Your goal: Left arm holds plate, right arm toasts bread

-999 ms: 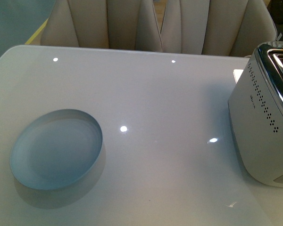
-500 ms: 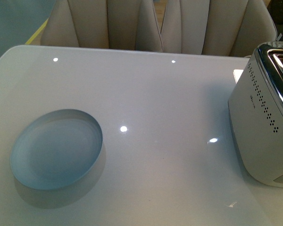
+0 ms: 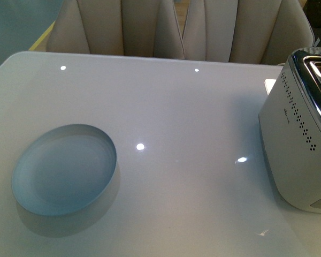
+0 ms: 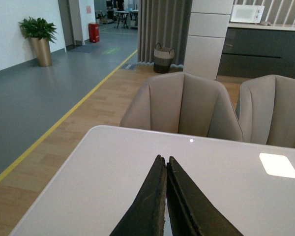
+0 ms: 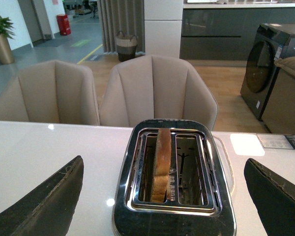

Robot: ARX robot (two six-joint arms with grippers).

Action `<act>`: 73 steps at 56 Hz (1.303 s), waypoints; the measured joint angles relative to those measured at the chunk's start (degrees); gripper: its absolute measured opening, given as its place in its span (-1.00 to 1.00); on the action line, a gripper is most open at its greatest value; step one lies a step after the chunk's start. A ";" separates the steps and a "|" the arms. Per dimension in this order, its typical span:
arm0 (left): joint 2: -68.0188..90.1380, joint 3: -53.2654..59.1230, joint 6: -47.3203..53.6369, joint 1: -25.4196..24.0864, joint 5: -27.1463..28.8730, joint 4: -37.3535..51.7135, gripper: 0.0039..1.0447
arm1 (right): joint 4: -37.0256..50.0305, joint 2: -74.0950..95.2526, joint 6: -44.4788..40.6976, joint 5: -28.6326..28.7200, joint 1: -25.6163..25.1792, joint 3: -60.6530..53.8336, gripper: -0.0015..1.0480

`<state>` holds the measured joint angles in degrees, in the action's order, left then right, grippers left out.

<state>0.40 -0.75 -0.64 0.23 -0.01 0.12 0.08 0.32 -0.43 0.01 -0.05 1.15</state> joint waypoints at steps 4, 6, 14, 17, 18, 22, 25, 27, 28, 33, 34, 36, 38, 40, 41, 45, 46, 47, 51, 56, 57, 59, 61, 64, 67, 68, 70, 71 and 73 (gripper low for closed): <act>-0.04 0.00 0.00 0.02 0.00 -0.04 -0.95 | 0.00 0.00 0.00 -0.02 0.00 0.00 0.83; -0.04 0.00 0.00 0.02 0.00 -0.04 -0.95 | 0.00 0.00 0.00 -0.02 0.00 0.00 0.83; -0.04 0.00 0.00 0.02 0.02 -0.04 -0.95 | 0.00 0.00 0.00 0.00 0.00 0.00 0.83; -0.04 0.00 0.00 0.02 0.00 -0.04 -0.95 | 0.00 0.00 0.02 0.00 0.00 0.00 0.83; -0.04 0.00 0.00 0.02 0.00 -0.04 -0.95 | 0.00 0.00 0.02 -0.02 0.00 0.00 0.83; -0.04 0.00 0.00 0.02 0.00 -0.04 -0.95 | 0.00 0.00 0.00 -0.02 0.00 0.00 0.83; -0.04 0.00 0.00 0.02 0.00 -0.04 -0.95 | 0.00 0.00 0.02 -0.02 0.00 0.00 0.83; -0.04 0.00 -0.02 0.00 0.00 -0.04 -0.94 | 0.00 0.00 0.00 0.00 0.00 0.00 0.83; -0.04 0.00 -0.02 0.02 0.00 -0.04 -0.89 | 0.00 0.00 0.00 -0.02 0.00 0.00 0.83; -0.04 0.00 0.00 0.00 0.00 -0.04 -0.58 | 0.00 0.00 0.00 -0.02 0.00 0.00 0.83; -0.04 0.00 0.00 0.02 0.00 -0.04 -0.54 | 0.00 0.00 0.00 -0.02 0.00 0.00 0.83; -0.04 0.00 0.00 0.00 0.00 -0.04 -0.41 | 0.00 0.00 0.00 -0.02 0.00 0.00 0.83; -0.04 0.00 0.00 0.02 0.00 -0.04 -0.31 | 0.00 0.00 0.02 0.00 0.00 0.00 0.83; -0.04 0.00 0.00 0.00 0.00 -0.04 -0.17 | 0.00 0.00 0.00 0.00 0.00 0.00 0.83; -0.04 0.00 0.00 0.00 0.00 -0.04 -0.14 | 0.00 0.00 0.00 -0.02 0.00 0.00 0.83; -0.04 0.00 0.00 0.00 0.00 -0.04 0.13 | 0.00 0.00 0.00 -0.02 0.00 0.00 0.83; -0.04 0.00 0.00 0.00 0.00 -0.04 0.17 | 0.00 0.00 0.02 -0.02 0.00 0.00 0.83; -0.04 0.00 -0.02 0.02 0.00 -0.04 0.24 | 0.00 0.00 0.00 -0.02 0.00 0.00 0.83; -0.04 0.00 0.00 0.02 0.00 -0.04 0.57 | 0.00 0.00 0.00 -0.02 0.00 0.00 0.83; -0.04 0.00 0.07 0.02 0.00 -0.04 0.89 | 0.00 0.00 0.02 -0.02 0.00 0.00 0.83; -0.04 0.00 0.07 0.00 0.00 -0.04 0.88 | 0.00 0.00 0.00 -0.02 0.00 0.00 0.83; -0.04 0.00 0.07 0.02 0.00 -0.04 0.86 | 0.00 0.00 0.00 -0.02 0.00 0.00 0.83; -0.04 0.00 0.07 0.02 0.00 -0.04 0.87 | 0.00 0.00 0.02 -0.02 0.00 0.00 0.83; -0.04 0.00 0.07 0.02 0.00 -0.04 0.87 | 0.00 0.00 0.02 0.00 0.00 0.00 0.83; -0.04 0.00 0.07 0.02 0.00 -0.04 0.87 | 0.00 0.00 0.02 -0.02 0.00 0.00 0.83; -0.04 0.00 0.07 0.02 0.00 -0.04 0.87 | 0.00 0.00 0.02 -0.02 0.00 0.00 0.83; -0.04 0.00 0.07 0.00 0.00 -0.04 0.87 | 0.00 0.00 0.00 0.00 0.00 0.00 0.83; -0.04 0.00 0.07 0.00 0.00 -0.04 0.87 | 0.00 0.00 0.00 -0.02 0.00 0.00 0.83; -0.04 0.00 0.07 0.02 0.00 -0.04 0.87 | 0.00 0.00 0.02 0.00 0.00 0.00 0.83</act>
<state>0.36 -0.75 -0.58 0.25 -0.01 0.08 0.08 0.32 -0.40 0.01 -0.05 1.15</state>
